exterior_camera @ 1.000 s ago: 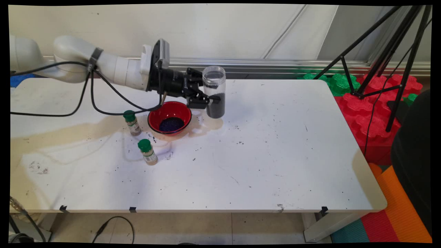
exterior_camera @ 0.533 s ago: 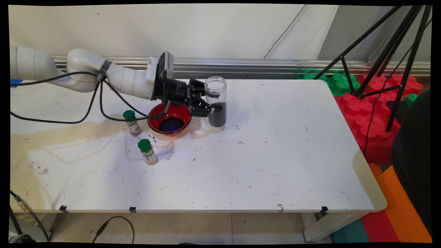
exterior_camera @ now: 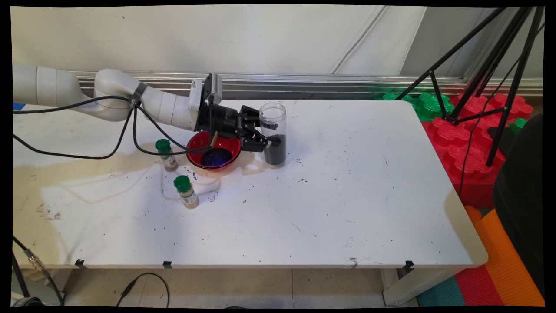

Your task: Place the picked object on the table

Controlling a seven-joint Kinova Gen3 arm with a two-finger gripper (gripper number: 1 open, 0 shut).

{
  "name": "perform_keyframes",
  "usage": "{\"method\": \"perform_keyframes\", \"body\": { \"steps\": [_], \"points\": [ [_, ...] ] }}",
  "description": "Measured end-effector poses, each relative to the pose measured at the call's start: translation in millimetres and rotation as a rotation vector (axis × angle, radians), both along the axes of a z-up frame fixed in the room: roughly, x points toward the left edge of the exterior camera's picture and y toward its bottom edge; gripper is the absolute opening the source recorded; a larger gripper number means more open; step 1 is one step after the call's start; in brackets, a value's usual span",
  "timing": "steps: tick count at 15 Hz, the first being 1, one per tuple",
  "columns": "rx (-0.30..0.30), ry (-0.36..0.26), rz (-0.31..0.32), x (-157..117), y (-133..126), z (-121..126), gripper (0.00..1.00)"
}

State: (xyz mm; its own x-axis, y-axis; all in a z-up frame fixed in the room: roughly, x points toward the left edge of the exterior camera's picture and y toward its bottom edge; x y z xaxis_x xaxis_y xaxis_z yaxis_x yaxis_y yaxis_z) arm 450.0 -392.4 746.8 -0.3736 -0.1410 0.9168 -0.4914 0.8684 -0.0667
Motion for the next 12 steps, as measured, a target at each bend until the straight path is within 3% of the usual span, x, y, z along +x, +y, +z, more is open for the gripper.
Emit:
{"method": "perform_keyframes", "body": {
  "steps": [9, 10, 12],
  "points": [
    [0.025, -0.014, -0.013, 4, -5, -14, 0.0],
    [0.027, -0.015, -0.015, 4, -5, -15, 1.0],
    [0.03, -0.017, -0.017, 6, -5, -17, 1.0]
  ]
}}
